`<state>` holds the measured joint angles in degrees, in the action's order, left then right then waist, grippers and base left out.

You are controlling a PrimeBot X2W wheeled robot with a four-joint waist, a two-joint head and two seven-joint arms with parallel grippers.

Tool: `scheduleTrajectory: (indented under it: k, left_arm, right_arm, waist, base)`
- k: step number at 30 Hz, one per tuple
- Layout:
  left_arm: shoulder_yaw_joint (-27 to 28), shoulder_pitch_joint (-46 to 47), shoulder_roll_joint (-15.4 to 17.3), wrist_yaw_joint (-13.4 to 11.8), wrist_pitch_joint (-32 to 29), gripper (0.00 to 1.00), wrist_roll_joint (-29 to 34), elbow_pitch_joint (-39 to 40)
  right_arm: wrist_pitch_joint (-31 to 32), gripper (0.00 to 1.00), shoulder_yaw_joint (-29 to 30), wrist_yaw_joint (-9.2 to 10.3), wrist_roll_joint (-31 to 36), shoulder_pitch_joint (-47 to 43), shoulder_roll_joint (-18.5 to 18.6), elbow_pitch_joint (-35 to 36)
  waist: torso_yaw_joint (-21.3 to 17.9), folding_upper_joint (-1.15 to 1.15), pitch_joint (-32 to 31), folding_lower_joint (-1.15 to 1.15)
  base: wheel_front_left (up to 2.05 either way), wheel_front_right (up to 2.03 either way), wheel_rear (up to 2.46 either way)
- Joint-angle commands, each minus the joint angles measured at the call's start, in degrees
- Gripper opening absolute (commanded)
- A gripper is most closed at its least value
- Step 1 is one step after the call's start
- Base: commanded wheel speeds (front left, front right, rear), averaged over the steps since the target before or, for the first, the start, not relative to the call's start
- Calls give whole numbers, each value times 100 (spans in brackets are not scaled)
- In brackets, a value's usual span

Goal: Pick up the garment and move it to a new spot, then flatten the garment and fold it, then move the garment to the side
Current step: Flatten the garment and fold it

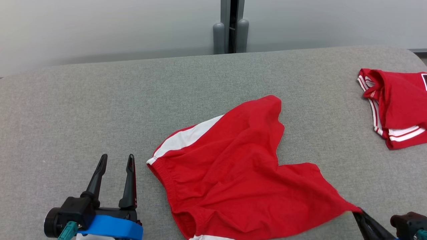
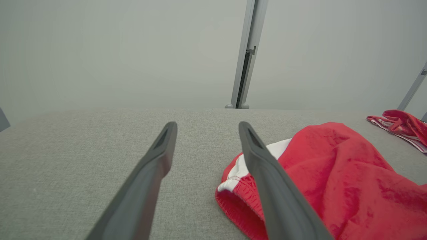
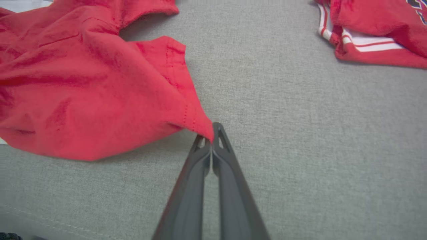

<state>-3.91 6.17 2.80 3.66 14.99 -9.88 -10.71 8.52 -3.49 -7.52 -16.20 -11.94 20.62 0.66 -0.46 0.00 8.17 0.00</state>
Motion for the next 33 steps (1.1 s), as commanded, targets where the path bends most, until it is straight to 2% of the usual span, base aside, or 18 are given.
scheduleTrajectory:
  k: [1,10,14,20,32,33]
  left_arm:
    - [2,-63,22,-6,26,100,5,-16]
    - [42,-48,22,29,26,100,57,-6]
    - [32,14,21,38,26,100,59,8]
    - [-57,148,22,30,26,100,25,-3]
    - [-160,325,22,0,26,100,-73,-22]
    - [-164,327,21,-9,26,100,-82,-21]
  right_arm:
    - [4,100,12,7,-34,-66,37,71]
    - [86,100,257,6,-205,118,189,836]
    - [64,100,120,5,-6,493,176,779]
    - [104,100,-298,6,227,1210,138,174]
    - [0,100,-724,6,54,2080,114,-1509]
    - [35,98,-790,6,27,2105,117,-1618]
  waist:
    - [4,0,-3,0]
    - [87,0,8,0]
    - [131,0,79,0]
    - [288,0,240,0]
    - [633,0,533,0]
    - [644,0,538,0]
  base:
    - [0,0,0]
    - [0,0,0]
    - [0,0,0]
    - [0,0,0]
    - [0,0,0]
    - [0,0,0]
